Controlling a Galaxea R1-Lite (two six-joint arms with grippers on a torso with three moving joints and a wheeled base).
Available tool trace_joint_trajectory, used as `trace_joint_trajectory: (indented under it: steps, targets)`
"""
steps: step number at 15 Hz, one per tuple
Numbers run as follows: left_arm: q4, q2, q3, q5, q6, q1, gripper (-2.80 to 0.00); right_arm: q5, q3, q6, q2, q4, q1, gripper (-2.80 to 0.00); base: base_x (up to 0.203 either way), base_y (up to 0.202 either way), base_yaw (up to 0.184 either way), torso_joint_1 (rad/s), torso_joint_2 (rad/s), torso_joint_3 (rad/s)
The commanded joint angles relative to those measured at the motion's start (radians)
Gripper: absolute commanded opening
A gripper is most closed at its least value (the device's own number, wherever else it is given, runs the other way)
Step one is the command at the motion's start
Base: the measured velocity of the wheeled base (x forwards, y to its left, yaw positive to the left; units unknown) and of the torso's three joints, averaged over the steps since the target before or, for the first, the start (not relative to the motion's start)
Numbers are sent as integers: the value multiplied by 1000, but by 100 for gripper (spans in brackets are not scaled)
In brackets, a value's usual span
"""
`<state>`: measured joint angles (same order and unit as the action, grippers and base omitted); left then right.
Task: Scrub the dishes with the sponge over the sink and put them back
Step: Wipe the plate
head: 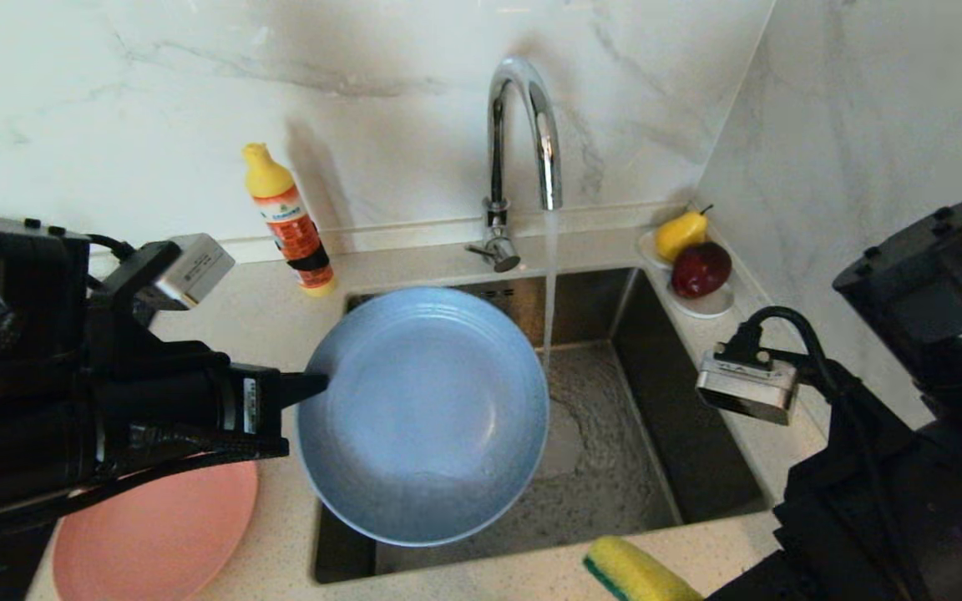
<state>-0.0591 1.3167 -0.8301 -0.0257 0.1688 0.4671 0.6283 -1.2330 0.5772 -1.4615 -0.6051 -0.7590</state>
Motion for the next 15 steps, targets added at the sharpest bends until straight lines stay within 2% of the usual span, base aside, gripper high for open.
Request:
trace_joint_trajectory:
  steps: [1,5,7,9,12,13,15]
  targets:
    - [-4,-1,26,16,-19,21,-280,-15,-76,1,-83,-20,-46,-280,0,0,0,0,0,0]
    - [-104,43,32,126,-25,52,-280,-23,-219,4,-212,-63,-146,-280,0,0,0,0,0,0]
    - [-120,56,33,184,-32,70,-280,-33,-272,4,-271,-70,-182,-280,0,0,0,0,0,0]
    - [-135,62,36,226,-39,80,-280,-53,-350,3,-336,-113,-200,-280,0,0,0,0,0,0]
    - [-229,92,59,308,-65,93,-280,-67,-493,4,-423,-195,-221,-280,0,0,0,0,0,0]
    - [-277,105,78,336,-85,98,-280,-80,-541,4,-453,-225,-235,-280,0,0,0,0,0,0]
    - [-337,109,109,343,-91,100,-280,-148,-632,4,-517,-292,-261,-280,0,0,0,0,0,0]
